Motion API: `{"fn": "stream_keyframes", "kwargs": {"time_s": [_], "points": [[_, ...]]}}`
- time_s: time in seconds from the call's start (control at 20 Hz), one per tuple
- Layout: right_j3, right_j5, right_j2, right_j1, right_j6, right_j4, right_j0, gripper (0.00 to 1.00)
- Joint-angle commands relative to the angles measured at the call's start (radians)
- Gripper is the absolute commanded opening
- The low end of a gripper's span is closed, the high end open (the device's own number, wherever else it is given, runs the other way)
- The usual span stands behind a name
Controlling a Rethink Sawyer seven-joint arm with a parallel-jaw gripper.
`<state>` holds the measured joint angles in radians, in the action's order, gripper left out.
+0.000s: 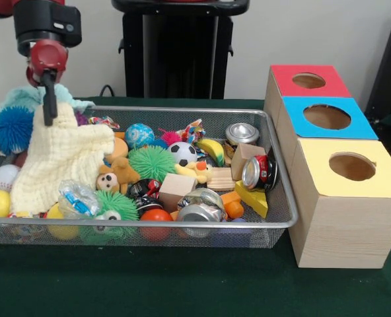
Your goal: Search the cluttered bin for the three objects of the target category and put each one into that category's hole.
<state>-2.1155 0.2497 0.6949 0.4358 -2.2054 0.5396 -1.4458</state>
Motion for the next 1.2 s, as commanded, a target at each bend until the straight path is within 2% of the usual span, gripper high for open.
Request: {"fn": "stream_keyframes", "kwargs": {"time_s": [0.05, 0.15, 0.25, 0.45, 0.8, 1.0, 1.2], "points": [[0.248, -0.359, 0.234, -0.218, 0.298, 0.242, -0.114, 1.0], [0.277, -0.457, 0.29, -0.264, 0.39, 0.264, -0.145, 1.0], [0.3, -0.512, 0.332, -0.311, 0.454, 0.29, -0.169, 1.0], [0.315, -0.513, 0.369, -0.307, 0.487, 0.371, -0.179, 1.0], [0.364, -0.532, 0.381, -0.324, 0.503, 0.414, -0.175, 1.0], [0.359, -0.503, 0.375, -0.274, 0.45, 0.426, -0.162, 1.0], [0.335, -0.542, 0.385, -0.179, 0.37, 0.36, -0.137, 1.0]]}}
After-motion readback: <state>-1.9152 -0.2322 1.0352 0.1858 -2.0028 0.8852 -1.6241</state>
